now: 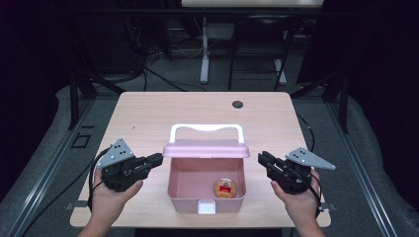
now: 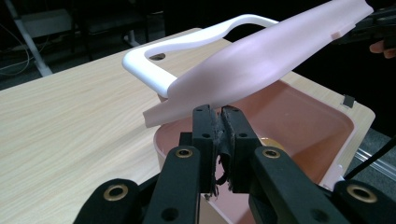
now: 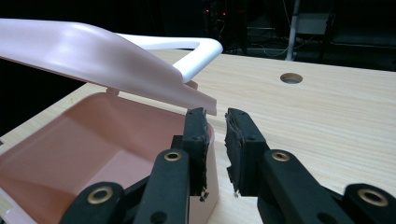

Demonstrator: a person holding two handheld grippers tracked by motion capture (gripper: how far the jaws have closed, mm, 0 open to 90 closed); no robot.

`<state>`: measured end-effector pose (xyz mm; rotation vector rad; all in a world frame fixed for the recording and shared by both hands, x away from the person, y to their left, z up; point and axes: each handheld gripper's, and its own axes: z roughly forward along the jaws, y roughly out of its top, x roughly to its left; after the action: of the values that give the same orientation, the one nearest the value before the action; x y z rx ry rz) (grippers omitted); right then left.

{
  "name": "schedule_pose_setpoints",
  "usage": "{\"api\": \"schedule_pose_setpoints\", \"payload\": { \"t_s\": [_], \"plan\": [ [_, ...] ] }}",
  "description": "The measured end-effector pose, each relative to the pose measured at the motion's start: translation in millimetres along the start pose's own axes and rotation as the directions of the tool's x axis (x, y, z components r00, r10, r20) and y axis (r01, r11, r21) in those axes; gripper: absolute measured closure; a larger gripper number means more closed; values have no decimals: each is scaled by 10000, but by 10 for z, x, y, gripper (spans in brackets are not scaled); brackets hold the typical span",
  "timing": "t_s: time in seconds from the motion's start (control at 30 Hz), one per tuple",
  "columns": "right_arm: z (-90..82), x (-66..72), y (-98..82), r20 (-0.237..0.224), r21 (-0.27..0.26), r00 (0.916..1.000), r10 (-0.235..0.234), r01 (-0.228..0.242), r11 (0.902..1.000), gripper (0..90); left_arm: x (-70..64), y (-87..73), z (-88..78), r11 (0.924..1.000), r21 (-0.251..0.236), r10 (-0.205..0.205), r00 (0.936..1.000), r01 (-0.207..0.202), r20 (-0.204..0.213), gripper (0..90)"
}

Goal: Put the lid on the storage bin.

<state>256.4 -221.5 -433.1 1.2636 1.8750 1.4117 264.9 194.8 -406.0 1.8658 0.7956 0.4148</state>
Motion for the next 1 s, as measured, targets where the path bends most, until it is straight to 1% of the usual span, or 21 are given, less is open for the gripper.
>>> {"api": "schedule_pose_setpoints", "payload": {
  "t_s": [0.03,0.3,0.43,0.47,0.5,0.63,0.8,0.9,1.0],
  "plan": [
    [4,-1,-9,19,36,10000,4,-4,10000,773,-6,-8,-5,10000,-50,-15,10000,15,8,846],
    [39,-5,-60,-26,189,10000,66,-66,9998,772,-38,-75,-21,9999,-9,-108,9999,108,89,844],
    [55,-10,-72,-37,238,9999,126,-125,9996,772,-53,-112,-25,10000,-34,-84,9999,85,100,844],
    [57,-12,-74,-46,240,9999,143,-142,9996,772,-59,-119,-30,9999,28,-107,9999,106,127,844],
    [58,-14,-78,-41,242,9999,122,-121,9996,772,-65,-130,-25,9999,-32,-103,9999,103,102,845],
    [64,-27,-91,-8,289,9999,165,-164,9994,772,-80,-166,-34,9999,66,-148,9998,147,164,844],
    [69,-37,-98,-18,303,9997,228,-227,9993,772,-96,-234,-33,9998,78,-195,9996,193,193,844],
    [75,-41,-106,13,346,9998,198,-199,9992,772,-102,-268,-30,9995,265,-169,9996,163,238,842],
    [83,-47,-115,-5,367,9997,258,-258,9990,772,-104,-297,-21,9994,272,-221,9995,215,226,841]
  ]
}}
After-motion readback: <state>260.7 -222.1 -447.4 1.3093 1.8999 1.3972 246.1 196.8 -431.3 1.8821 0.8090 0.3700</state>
